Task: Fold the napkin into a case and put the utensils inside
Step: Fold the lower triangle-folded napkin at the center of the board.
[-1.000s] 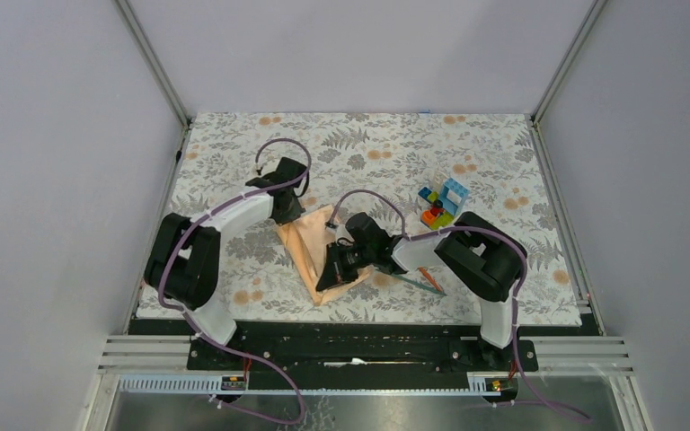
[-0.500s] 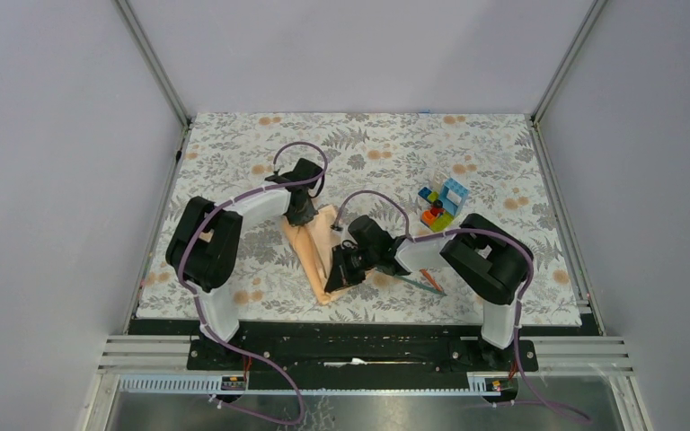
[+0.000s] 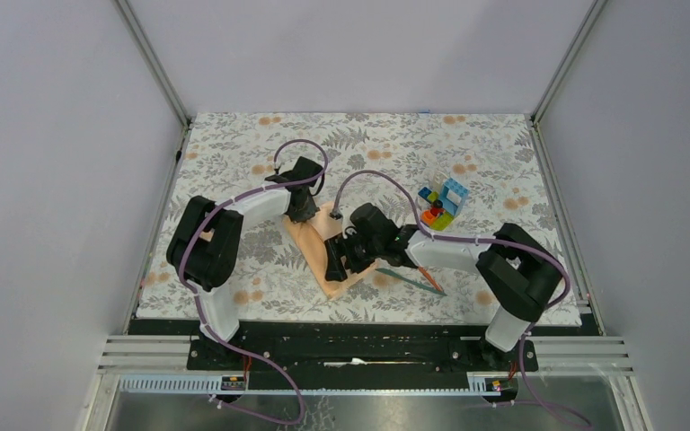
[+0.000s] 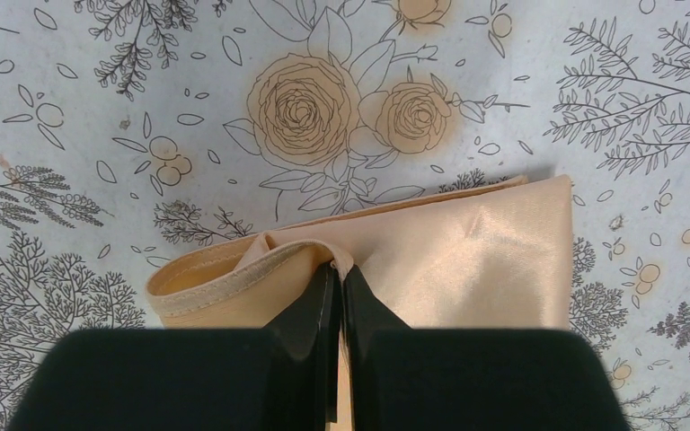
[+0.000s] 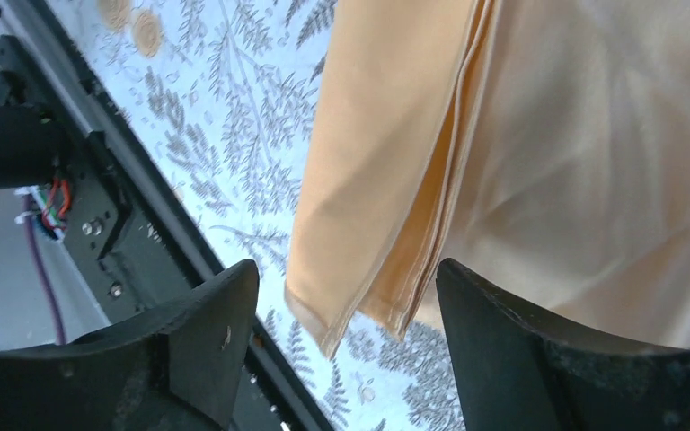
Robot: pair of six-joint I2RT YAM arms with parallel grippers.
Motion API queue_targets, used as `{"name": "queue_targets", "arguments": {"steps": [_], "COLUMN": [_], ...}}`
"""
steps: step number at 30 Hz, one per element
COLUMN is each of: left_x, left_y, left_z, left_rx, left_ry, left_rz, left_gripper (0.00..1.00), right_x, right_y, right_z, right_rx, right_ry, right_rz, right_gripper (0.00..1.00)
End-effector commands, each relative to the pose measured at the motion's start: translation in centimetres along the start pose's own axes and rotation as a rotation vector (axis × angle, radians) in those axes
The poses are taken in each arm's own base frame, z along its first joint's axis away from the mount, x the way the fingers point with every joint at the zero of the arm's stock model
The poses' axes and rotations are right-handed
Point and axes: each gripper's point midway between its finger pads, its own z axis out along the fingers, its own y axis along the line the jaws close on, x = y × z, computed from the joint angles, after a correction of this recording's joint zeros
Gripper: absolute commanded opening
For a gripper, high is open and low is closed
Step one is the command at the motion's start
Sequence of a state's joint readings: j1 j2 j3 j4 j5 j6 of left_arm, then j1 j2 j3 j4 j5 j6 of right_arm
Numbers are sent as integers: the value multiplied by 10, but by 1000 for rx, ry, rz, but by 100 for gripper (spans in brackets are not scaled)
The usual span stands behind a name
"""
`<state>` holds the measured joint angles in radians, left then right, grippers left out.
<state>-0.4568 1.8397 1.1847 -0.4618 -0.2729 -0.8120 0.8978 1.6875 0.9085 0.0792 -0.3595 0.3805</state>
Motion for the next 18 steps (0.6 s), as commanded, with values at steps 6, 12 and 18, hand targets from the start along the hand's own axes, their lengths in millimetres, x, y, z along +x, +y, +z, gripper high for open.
{"name": "queue_targets", "arguments": {"steps": [6, 12, 18], "left_x": [-18, -20, -41], "left_y": [-11, -21, -40], "left_z": [-8, -14, -59], "left_rx": [44, 88, 240], "left_ry": [-49, -37, -73], "left_rz": [-13, -13, 10], "left_gripper": [3, 13, 58], "right_x": [-22, -17, -11], "right_y": [-26, -38, -49], "right_z": [21, 19, 22], "right_rx": [151, 213, 255], "right_ry": [-38, -57, -54], "right_rz": [-108, -65, -52], "right_gripper": [75, 40, 7]}}
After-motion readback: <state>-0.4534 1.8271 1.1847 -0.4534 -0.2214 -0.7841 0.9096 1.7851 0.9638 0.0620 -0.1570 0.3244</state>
